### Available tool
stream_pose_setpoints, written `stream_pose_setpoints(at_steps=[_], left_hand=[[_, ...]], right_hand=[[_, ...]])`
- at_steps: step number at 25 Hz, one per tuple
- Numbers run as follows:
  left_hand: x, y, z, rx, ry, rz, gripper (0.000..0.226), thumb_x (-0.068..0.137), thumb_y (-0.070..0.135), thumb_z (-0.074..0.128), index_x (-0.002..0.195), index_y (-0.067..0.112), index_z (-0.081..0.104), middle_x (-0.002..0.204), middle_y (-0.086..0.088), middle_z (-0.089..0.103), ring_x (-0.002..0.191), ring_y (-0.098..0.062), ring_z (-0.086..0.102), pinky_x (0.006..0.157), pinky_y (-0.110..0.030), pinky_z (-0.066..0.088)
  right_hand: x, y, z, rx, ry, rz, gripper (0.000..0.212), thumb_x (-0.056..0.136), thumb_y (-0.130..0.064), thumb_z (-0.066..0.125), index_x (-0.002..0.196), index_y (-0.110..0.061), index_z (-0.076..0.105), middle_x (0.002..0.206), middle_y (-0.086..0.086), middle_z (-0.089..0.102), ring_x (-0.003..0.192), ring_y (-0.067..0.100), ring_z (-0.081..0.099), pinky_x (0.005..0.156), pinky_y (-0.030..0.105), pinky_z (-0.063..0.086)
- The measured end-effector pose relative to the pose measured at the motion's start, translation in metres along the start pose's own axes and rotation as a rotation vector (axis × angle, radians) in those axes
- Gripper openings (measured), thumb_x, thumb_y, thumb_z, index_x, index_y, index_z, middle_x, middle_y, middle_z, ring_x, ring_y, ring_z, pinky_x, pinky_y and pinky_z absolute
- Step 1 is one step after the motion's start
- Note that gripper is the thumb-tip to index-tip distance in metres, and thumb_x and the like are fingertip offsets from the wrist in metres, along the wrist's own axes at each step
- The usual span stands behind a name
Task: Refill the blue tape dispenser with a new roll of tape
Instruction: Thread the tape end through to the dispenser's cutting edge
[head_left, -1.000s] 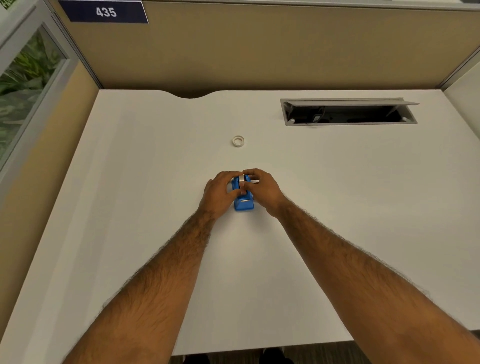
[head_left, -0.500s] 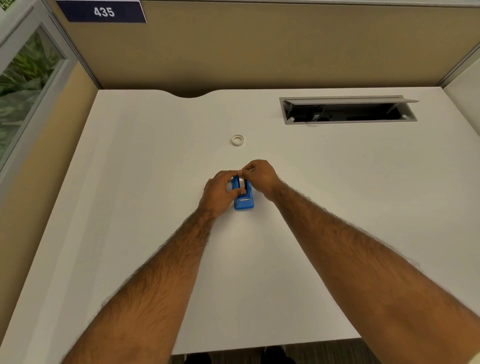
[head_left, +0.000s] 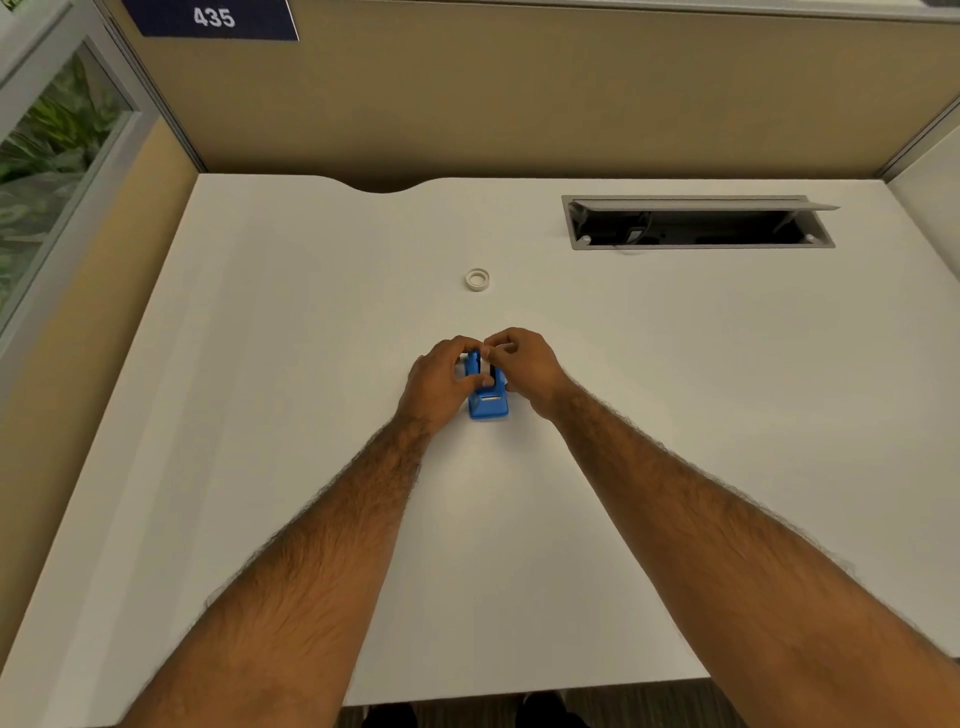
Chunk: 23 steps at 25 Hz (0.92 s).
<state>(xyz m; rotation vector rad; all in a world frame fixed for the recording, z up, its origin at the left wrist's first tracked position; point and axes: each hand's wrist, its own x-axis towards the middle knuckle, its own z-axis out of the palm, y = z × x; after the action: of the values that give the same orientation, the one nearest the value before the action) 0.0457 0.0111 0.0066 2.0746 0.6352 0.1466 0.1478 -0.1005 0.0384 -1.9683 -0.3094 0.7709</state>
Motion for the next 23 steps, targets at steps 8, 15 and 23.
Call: stream_pose_setpoints(at_steps=[8,15,23], left_hand=[[-0.002,0.000,-0.001,-0.006,-0.009,0.016,0.063,0.076,0.031,0.083,0.132,0.034,0.053,0.135,0.009,0.059,0.117,-0.017,0.059,0.105,-0.043,0.048],[0.001,0.001,0.001,-0.051,0.004,-0.011,0.047,0.083,0.025,0.078,0.126,0.028,0.060,0.131,0.007,0.061,0.115,-0.018,0.060,0.102,-0.046,0.050],[0.004,-0.006,0.004,-0.040,-0.003,-0.041,0.046,0.084,0.029,0.076,0.127,0.028,0.062,0.128,0.008,0.063,0.115,-0.019,0.059,0.104,-0.046,0.048]], right_hand=[[-0.008,0.002,-0.006,-0.020,-0.078,-0.037,0.036,0.084,-0.008,0.072,0.118,-0.013,0.063,0.117,0.004,0.060,0.109,0.023,0.061,0.078,0.031,0.057],[-0.004,-0.010,-0.005,-0.032,-0.065,0.011,0.022,0.091,-0.017,0.068,0.110,-0.006,0.067,0.105,0.008,0.068,0.080,0.010,0.062,0.057,0.019,0.047],[-0.003,-0.010,0.001,0.071,0.023,0.077,0.017,0.093,-0.015,0.060,0.104,-0.005,0.068,0.105,0.012,0.070,0.090,0.021,0.066,0.076,0.039,0.059]])
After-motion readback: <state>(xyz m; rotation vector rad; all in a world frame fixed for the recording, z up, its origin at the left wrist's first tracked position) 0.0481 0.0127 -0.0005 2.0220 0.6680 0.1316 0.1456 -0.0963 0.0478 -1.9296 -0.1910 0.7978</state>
